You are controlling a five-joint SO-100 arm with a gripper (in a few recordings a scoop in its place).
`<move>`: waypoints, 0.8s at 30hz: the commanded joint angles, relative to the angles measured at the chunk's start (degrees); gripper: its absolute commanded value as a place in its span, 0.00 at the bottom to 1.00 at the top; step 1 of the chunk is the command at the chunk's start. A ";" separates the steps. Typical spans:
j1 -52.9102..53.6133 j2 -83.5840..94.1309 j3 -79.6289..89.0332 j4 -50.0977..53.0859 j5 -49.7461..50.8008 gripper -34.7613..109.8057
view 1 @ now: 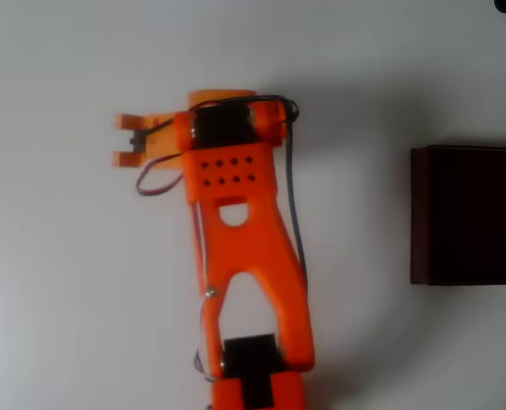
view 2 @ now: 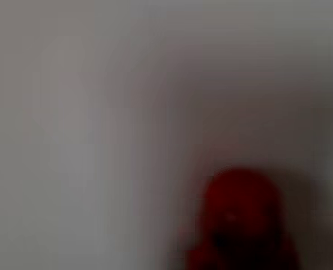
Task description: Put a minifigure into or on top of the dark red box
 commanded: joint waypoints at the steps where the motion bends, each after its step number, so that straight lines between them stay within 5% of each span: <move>1: -0.18 1.23 -0.79 -0.18 -0.53 0.38; 24: -0.53 -2.46 -2.55 -0.44 0.00 0.38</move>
